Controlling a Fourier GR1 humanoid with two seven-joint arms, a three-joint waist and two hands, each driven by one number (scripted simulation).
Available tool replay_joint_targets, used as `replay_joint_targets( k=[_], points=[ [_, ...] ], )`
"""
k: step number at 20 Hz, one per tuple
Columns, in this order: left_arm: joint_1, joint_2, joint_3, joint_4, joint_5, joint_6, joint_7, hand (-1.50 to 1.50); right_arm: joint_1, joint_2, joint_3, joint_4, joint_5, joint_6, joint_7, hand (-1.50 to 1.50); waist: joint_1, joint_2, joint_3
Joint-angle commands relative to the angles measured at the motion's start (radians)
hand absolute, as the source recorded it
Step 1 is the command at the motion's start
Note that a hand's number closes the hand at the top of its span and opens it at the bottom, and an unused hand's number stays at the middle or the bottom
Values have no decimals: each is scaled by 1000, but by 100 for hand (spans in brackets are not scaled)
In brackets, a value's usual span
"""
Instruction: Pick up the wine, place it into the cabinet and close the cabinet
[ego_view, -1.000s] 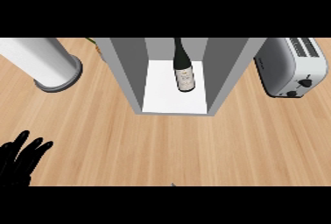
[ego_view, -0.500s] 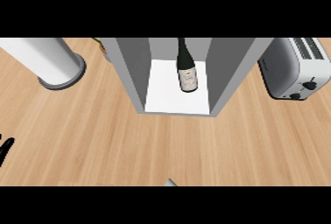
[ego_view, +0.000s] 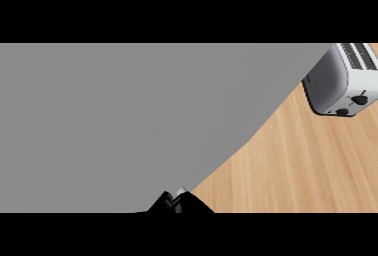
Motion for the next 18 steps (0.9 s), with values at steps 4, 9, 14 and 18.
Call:
replay_joint_targets(
  k=[4,9,14,18],
  points=[
    [69,4,59,48,-20,-132,-46,-150,-318,64,-196,329,-115,-36,-38,150,6,7,1],
    [118,52,149,57,25,-189,-8,-150,-422,65,-264,532,-223,35,-140,150,8,8,4],
    [151,10,179,113,-7,-243,-13,-150,-476,62,-399,714,-341,275,-206,150,2,10,3],
    [92,-10,179,130,-17,-233,33,-150,-494,65,-362,761,-543,508,-115,150,1,19,1]
  ],
)
